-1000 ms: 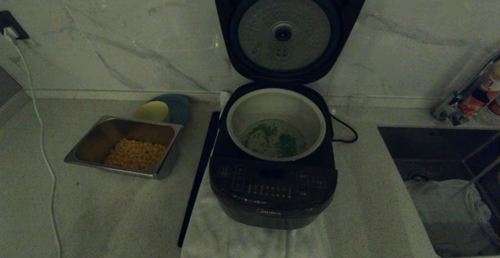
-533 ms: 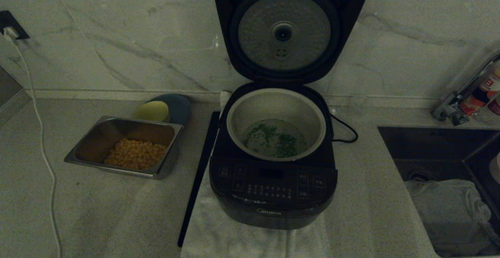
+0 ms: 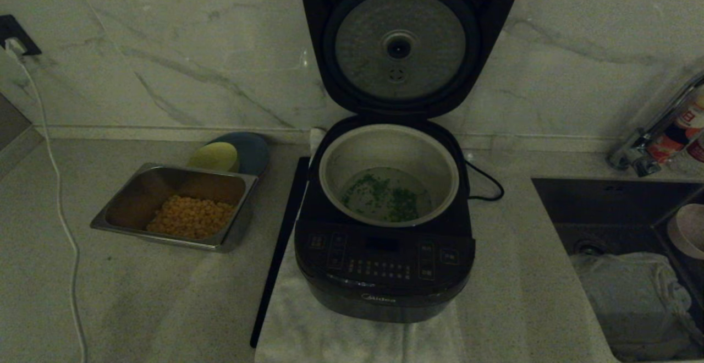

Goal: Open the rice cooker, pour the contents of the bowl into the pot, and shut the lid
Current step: Fill a bowl with water from the tap

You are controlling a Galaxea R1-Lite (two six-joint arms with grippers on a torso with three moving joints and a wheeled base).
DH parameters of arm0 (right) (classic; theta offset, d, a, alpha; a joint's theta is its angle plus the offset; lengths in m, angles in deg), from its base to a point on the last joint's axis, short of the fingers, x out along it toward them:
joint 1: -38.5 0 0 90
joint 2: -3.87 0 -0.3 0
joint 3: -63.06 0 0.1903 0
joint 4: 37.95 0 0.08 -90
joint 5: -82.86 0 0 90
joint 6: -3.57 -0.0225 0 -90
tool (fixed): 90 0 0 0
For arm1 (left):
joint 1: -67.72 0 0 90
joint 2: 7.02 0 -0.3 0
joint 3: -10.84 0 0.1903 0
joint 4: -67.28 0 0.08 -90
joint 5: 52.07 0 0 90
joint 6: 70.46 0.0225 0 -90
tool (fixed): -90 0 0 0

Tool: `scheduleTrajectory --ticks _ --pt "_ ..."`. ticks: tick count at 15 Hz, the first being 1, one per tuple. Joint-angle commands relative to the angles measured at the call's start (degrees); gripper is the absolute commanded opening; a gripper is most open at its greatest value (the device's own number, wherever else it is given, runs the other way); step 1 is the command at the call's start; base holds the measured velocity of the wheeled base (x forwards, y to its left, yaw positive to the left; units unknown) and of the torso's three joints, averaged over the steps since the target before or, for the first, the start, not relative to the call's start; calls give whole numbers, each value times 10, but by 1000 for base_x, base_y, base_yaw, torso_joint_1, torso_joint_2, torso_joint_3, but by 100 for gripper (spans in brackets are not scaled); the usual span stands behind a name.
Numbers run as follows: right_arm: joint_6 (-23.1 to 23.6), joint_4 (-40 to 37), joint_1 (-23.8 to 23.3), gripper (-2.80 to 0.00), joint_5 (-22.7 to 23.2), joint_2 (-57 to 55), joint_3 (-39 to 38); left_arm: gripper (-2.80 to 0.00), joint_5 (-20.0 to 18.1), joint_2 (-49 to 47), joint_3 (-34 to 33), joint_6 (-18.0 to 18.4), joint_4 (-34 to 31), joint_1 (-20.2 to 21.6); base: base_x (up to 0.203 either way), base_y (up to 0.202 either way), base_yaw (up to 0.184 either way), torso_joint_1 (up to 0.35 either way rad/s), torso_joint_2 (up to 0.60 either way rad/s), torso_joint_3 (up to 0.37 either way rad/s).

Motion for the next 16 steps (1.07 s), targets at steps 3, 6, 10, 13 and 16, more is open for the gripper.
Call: scheduleTrajectory --ticks 3,6,10,13,16 --pt "-9 -3 3 -280 -1 12 1 -280 0 0 0 0 0 0 0 0 0 0 0 0" --pt "-7 -7 3 -280 -1 45 -33 -280 0 0 0 0 0 0 0 0 0 0 0 0" --pt "20 -5 16 -280 -2 130 -124 -280 0 0 0 0 0 0 0 0 0 0 0 0" --pt "60 -6 65 -280 -25 232 -228 -280 0 0 0 0 0 0 0 0 0 0 0 0" --pt "89 -9 158 -280 -87 337 -303 -280 0 0 0 0 0 0 0 0 0 0 0 0"
